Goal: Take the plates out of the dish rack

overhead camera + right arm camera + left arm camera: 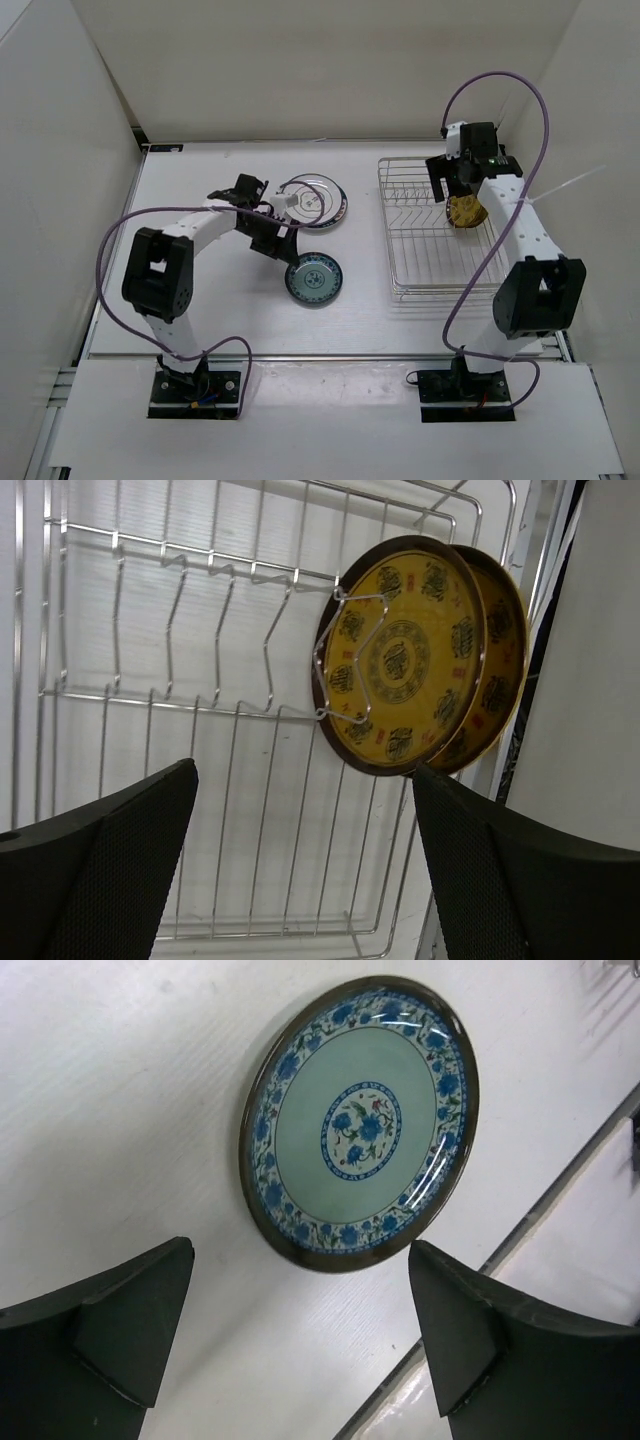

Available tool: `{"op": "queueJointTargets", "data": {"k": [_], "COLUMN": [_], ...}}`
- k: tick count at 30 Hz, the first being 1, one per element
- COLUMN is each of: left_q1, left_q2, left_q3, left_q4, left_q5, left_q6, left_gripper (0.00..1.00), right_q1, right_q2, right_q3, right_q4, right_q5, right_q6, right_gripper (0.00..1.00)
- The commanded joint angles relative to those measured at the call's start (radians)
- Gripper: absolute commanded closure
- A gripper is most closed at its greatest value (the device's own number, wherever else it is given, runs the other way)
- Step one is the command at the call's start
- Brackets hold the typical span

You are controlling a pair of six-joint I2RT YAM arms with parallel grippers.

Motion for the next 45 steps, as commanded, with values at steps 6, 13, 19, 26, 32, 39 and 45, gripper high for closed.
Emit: {"op": "queueJointTargets", "data": {"k": [6, 13, 19, 26, 32, 39, 45], "left_q1": [0.023, 0.088, 0.123, 0.172, 0.181, 0.181, 0.181], "left_q2": [-0.343, -0.461, -0.495, -0.517, -0.517, -0.497, -0.484], "left_q3": [0.063, 0.147, 0.21, 0.249, 0.259, 0.279, 0.308], "left_q4": [-0.037, -0.075, -0.116, -0.116, -0.127, -0.136, -0.171], "left_q5": [-0.268, -0.411, -0.489, -0.489, -0.523, -0.56, -0.56], "left_q6": [0.033, -0.025, -0.045, -0.055, -0.055, -0.055, -0.055], "left_gripper": [0.0, 0.0, 0.0, 0.0, 0.0, 0.0, 0.0], "right_q1": [-0.076, -0.123, -0.132, -0.132, -0.132, -0.132, -0.132], "right_q2": [0.117, 0.171, 0.208, 0.239, 0.248, 0.248, 0.248], "right_q3": [0.15, 0.15, 0.15, 0.159, 0.159, 0.159, 0.178], "right_q4": [0.049, 0.049, 0.049, 0.049, 0.04, 0.031, 0.012], "right_q5": [0.036, 0.026, 0.005, -0.016, -0.038, -0.041, 0.06], "right_q6": [-0.02, -0.029, -0.029, -0.02, -0.008, 0.029, 0.116], "right_gripper": [0.09, 0.1, 0.1, 0.13, 0.26, 0.41, 0.69]}}
